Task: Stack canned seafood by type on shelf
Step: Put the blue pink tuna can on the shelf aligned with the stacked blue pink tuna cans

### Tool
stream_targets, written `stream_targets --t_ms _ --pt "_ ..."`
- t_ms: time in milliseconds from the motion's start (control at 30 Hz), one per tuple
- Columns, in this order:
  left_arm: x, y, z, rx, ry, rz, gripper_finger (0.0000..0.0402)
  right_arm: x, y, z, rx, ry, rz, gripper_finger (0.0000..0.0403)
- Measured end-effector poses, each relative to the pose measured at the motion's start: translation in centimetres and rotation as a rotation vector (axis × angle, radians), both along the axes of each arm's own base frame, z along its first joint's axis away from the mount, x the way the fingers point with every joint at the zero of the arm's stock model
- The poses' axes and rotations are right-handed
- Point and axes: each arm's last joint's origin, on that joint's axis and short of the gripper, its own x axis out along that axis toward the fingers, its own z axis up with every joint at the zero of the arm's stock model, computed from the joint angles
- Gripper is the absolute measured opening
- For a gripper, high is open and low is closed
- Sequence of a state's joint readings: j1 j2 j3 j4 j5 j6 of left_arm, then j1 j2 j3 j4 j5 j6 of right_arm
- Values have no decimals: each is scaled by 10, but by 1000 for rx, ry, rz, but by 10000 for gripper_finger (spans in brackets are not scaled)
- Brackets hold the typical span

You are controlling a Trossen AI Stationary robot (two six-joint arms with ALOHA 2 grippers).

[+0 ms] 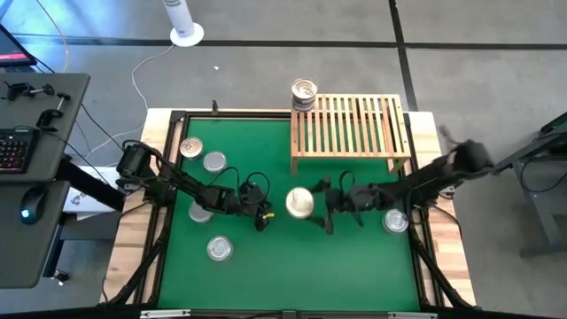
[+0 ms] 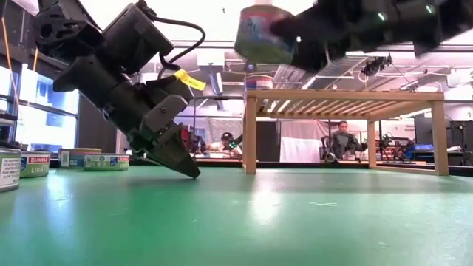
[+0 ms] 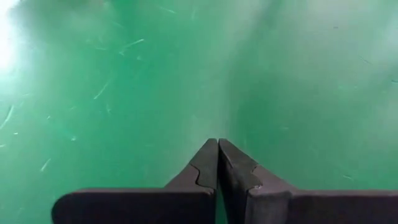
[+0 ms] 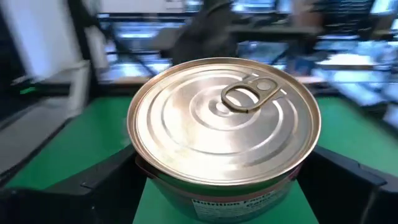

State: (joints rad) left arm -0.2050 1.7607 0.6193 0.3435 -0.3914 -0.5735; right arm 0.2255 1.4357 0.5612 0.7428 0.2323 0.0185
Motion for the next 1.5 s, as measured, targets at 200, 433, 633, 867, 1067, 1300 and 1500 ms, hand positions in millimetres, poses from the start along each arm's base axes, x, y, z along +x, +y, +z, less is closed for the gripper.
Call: stream_targets --t_ms 200,433,633,867,1067,1300,1500 --pt "0 1 0 16 -6 15 0 0 -58 57 -61 113 -216 358" --pt "0 0 1 15 -17 14 0 7 -130 80 -80 261 -442 358" --pt "0 -5 1 25 -25 7 0 12 -165 76 -29 291 -473 372" --pt "0 -7 1 26 -27 4 0 14 -179 64 -11 343 -499 386" --pt "0 -6 2 31 -29 9 0 15 -180 62 -2 350 -471 388" --pt "0 -6 2 31 -29 9 0 14 -179 58 -14 399 -444 390" --pt "0 -6 2 29 -37 10 0 13 -178 57 -36 422 -434 398"
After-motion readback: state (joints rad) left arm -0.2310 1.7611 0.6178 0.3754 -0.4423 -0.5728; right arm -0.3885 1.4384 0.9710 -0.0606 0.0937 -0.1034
